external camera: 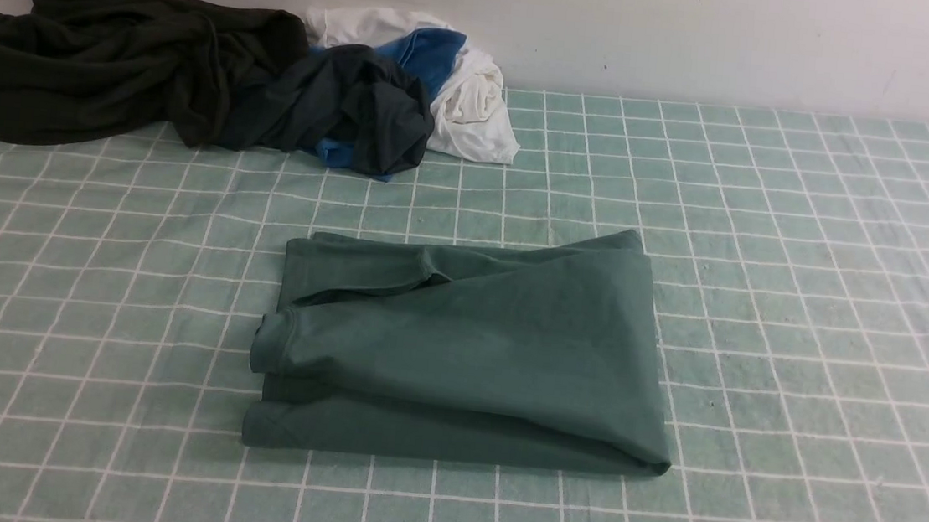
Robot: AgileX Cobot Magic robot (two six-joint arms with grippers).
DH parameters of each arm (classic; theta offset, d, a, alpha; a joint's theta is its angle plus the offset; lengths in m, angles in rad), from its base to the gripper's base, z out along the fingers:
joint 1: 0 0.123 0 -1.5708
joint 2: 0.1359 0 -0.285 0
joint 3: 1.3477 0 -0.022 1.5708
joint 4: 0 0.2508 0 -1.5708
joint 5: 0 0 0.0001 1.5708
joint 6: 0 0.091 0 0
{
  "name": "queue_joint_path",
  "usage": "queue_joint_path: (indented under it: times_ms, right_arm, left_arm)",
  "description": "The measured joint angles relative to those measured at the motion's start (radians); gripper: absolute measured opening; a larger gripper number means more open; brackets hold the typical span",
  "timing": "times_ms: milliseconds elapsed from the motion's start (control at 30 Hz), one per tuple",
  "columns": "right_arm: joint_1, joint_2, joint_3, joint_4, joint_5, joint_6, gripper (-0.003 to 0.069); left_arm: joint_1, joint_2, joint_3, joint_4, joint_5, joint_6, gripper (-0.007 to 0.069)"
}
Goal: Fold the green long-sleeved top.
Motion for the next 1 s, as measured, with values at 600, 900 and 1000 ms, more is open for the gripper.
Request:
queue_joint_path:
  times_ms: [600, 900, 1000]
  right_arm:
    - [0.0, 0.0, 0.0, 0.0, 0.0, 0.0, -0.0014]
    - [0.0, 0.0, 0.0, 0.0, 0.001, 0.0, -0.0014]
    - [0.0, 0.0, 0.0, 0.0, 0.002, 0.0, -0.0014]
  left_arm:
    - [0.01, -0.054, 0.063, -0.014, -0.144, 0.0, 0.002]
    - [0.195, -0.261, 0.454, -0.149, -0.832, 0.002, 0.002]
    - [0.255, -0.298, 0.601, -0.199, -0.928, 0.002, 0.002]
